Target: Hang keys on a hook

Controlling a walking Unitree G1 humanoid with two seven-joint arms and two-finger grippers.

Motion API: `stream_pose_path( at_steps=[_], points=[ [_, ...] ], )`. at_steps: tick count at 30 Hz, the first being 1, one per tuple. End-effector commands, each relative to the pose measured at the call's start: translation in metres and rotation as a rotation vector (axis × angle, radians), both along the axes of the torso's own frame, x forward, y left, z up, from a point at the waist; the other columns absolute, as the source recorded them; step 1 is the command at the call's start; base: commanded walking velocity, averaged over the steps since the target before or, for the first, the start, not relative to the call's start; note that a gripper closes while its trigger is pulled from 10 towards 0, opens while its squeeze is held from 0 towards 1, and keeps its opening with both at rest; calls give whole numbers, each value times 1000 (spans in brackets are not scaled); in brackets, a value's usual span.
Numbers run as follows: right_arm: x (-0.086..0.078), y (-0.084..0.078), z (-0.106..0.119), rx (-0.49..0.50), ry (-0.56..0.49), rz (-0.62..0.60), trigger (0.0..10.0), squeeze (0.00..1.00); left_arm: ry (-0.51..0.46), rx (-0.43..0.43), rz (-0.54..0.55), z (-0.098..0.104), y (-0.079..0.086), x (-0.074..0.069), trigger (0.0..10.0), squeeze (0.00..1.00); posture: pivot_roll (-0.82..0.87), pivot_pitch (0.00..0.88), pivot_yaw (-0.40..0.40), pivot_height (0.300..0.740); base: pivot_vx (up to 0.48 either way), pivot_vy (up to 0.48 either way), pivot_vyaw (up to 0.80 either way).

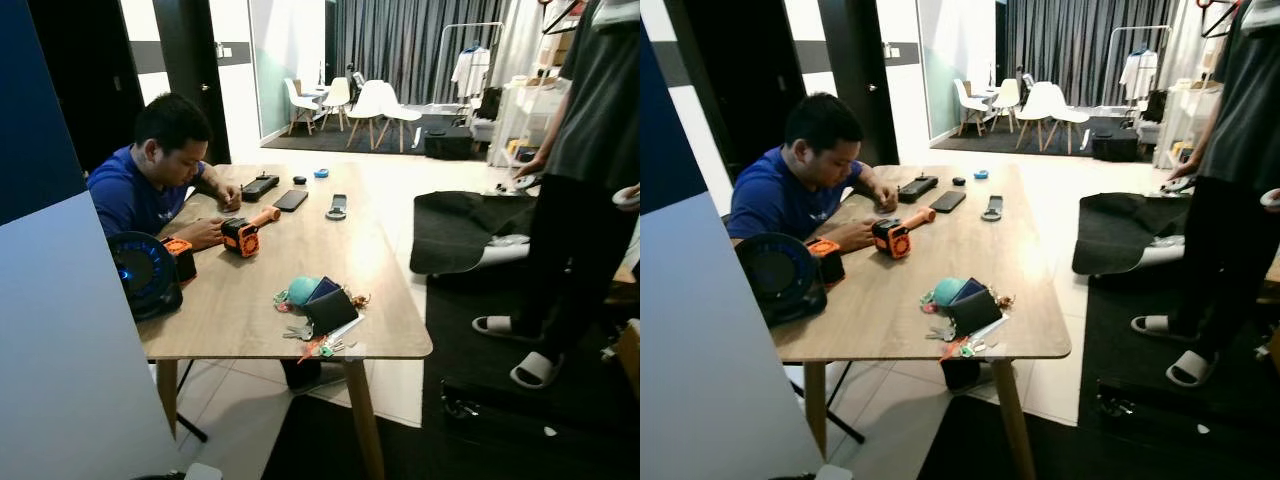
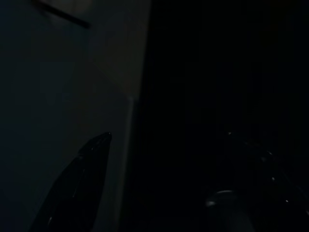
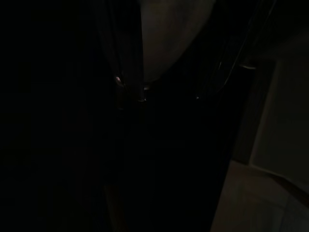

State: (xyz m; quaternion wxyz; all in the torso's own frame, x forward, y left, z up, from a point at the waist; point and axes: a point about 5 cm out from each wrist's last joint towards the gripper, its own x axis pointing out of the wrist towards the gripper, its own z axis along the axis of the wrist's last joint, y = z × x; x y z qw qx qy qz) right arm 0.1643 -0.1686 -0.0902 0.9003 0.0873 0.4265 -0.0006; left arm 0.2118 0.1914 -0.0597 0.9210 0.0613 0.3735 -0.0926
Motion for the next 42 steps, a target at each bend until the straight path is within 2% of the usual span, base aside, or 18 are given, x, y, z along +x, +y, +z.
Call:
stream_pose_path(
  at_steps=[1,8,11,15,17,20,27,34,42],
  points=[
    [-3,1,-1,10,8,-32,10000,0,16,22,-15,-1,7,-3,10000,0,121,17,96,740,0,0,0],
    [-5,3,-2,13,16,-43,10000,0,12,28,-23,1,11,-2,10000,0,124,19,104,740,0,0,0],
    [-5,2,-2,-4,16,-12,10000,0,5,27,-8,1,9,-2,10000,0,111,18,74,740,0,0,0],
    [-3,-3,-1,-53,12,108,10000,0,-11,2,59,-2,-3,-4,10000,0,97,12,-1,740,0,0,0],
    [-2,-5,0,-56,11,114,10000,0,-14,-4,65,-3,-6,-4,10000,0,96,11,-13,740,0,0,0],
    [4,-17,4,-84,7,148,10000,0,-22,-28,87,-6,-21,-9,10000,0,106,3,-80,740,0,0,0],
    [15,-28,10,-116,3,211,10000,0,-32,-33,112,-9,-31,-14,10000,0,114,0,-158,740,0,0,0],
    [20,-27,12,-113,-9,212,10000,0,-44,-29,160,-9,-28,-16,10000,0,103,0,-141,740,0,0,0],
    [11,-22,7,-93,4,179,10000,0,-30,-13,160,-9,-21,-14,10000,0,78,0,-82,740,0,0,0]
  ],
)
